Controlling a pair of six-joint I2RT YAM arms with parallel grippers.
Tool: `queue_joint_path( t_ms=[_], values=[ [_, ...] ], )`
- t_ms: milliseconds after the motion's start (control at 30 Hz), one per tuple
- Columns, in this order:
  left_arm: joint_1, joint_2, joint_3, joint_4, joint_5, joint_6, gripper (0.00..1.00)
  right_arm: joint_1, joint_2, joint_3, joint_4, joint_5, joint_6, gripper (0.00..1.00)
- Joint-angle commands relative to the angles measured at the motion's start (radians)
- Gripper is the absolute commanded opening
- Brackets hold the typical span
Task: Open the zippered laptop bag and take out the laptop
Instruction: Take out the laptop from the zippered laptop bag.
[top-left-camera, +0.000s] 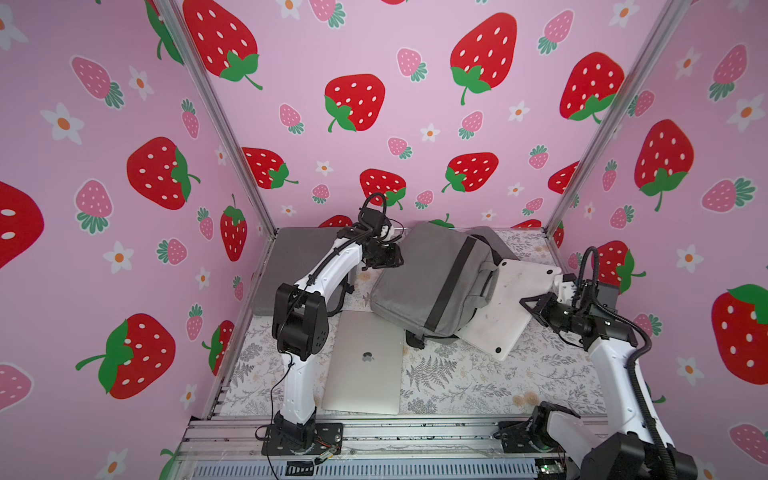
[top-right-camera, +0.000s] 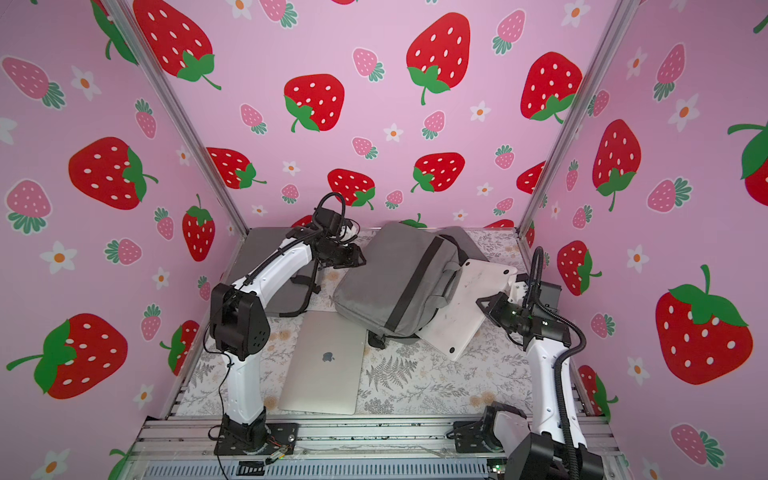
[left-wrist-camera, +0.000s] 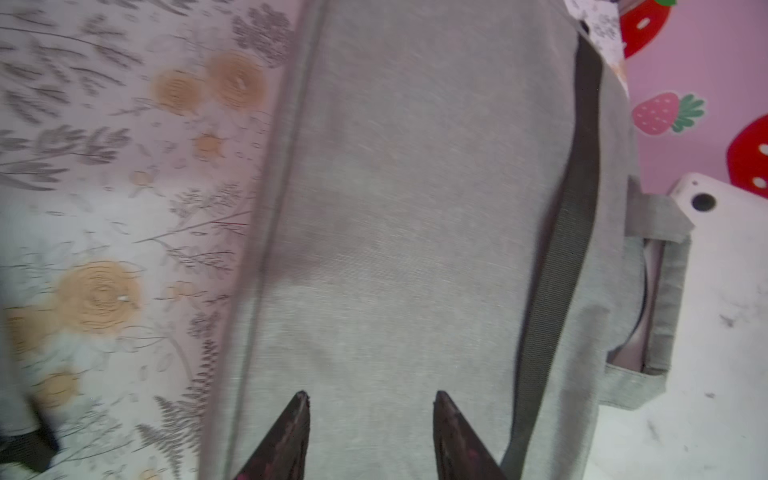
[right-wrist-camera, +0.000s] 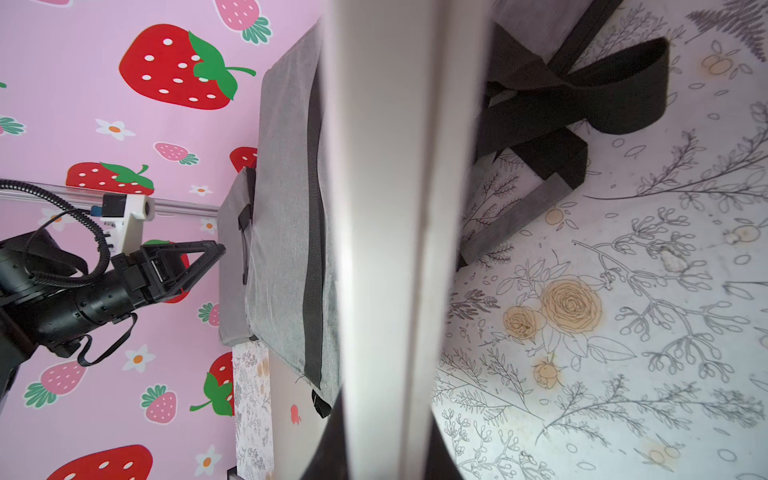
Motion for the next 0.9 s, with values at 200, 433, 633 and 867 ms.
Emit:
queue_joint_path(
  t_ms=[200, 433, 633, 867],
  values=[
    [0.065, 0.025, -0.077, -0.002, 0.065, 0.026, 0.51, -0.008, 0.012, 0.023, 0.120, -0.111, 0.001, 0.00],
    [0.076, 0.078, -0.082, -0.041, 0.102, 0.063, 0.51, -0.017, 0.047, 0.006, 0.182, -0.143, 0.028, 0.00],
    [0.108, 0.068, -0.115, -0.045, 0.088, 0.082, 0.51, -0.022, 0.065, 0.016, 0.186, -0.144, 0.026, 0.00],
    [0.099, 0.087, -0.163, 0.032, 0.259, 0.047, 0.47, -0.022, 0.092, 0.014, 0.221, -0.167, 0.040, 0.00]
  ],
)
